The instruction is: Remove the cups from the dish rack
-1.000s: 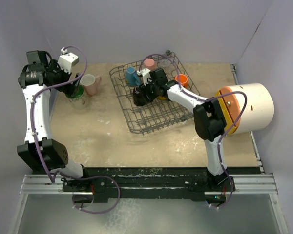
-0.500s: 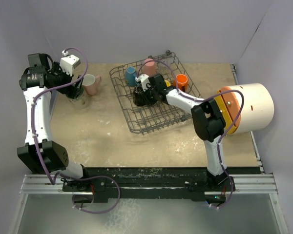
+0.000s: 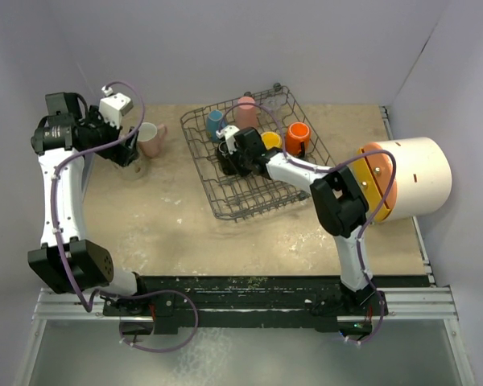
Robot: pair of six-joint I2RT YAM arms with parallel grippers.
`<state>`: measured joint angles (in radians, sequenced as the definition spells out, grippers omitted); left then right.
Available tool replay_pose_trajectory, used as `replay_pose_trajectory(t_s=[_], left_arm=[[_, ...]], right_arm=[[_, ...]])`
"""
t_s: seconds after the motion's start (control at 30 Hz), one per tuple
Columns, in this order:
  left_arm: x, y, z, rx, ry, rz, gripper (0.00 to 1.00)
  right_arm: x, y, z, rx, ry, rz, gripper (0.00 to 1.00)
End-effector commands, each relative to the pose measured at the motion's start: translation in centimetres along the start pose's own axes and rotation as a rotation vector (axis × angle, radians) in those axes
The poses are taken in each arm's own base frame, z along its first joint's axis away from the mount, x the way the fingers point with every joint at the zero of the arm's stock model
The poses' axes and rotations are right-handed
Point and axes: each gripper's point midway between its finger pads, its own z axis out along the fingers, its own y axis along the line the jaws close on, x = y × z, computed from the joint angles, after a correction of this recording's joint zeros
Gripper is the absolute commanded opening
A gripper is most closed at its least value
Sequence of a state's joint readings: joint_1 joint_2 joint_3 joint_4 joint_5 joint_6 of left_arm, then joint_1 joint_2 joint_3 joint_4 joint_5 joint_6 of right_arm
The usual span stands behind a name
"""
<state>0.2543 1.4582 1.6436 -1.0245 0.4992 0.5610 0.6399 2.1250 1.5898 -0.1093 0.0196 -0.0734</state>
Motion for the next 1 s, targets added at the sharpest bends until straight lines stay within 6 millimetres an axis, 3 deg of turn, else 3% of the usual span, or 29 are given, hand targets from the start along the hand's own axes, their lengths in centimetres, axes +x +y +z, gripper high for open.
replay_pose_trajectory(t_s=[0.0,0.27,0.43,0.67,0.7,0.97], left_arm=[[0.1,-1.1,-0.5,0.021,-0.044,0.036,0.99],[2.7,-5.9,0.2,0.171,-0.164,0.239,0.99],[3.3,-7.7,0.3,0.235,-0.210,0.361,0.99],[2.4,-9.1,-0.7,0.254,-0.306,0.564,0.99],[2.1,-9.1,-0.8,0.242,-0.321,0.590,0.99],[0.7,-11.4,-2.8,0.229,-0.452,0.748,0.99]], right_arm=[[-5.2,-1.8,-3.5,0.108,-0.162,0.031,0.00],[-10.4,-0.6,-8.2,0.051,-0.321,0.136,0.00],[-13.4,0.8,-11.7,-0.046,-0.398,0.214,0.00],[-14.8,7.6,-18.1,-0.463,-0.460,0.414,0.00],[-15.4,8.0,-19.3,-0.503,-0.503,0.448,0.00],[-15.3,12.4,-27.0,-0.949,-0.599,0.728,0.00]])
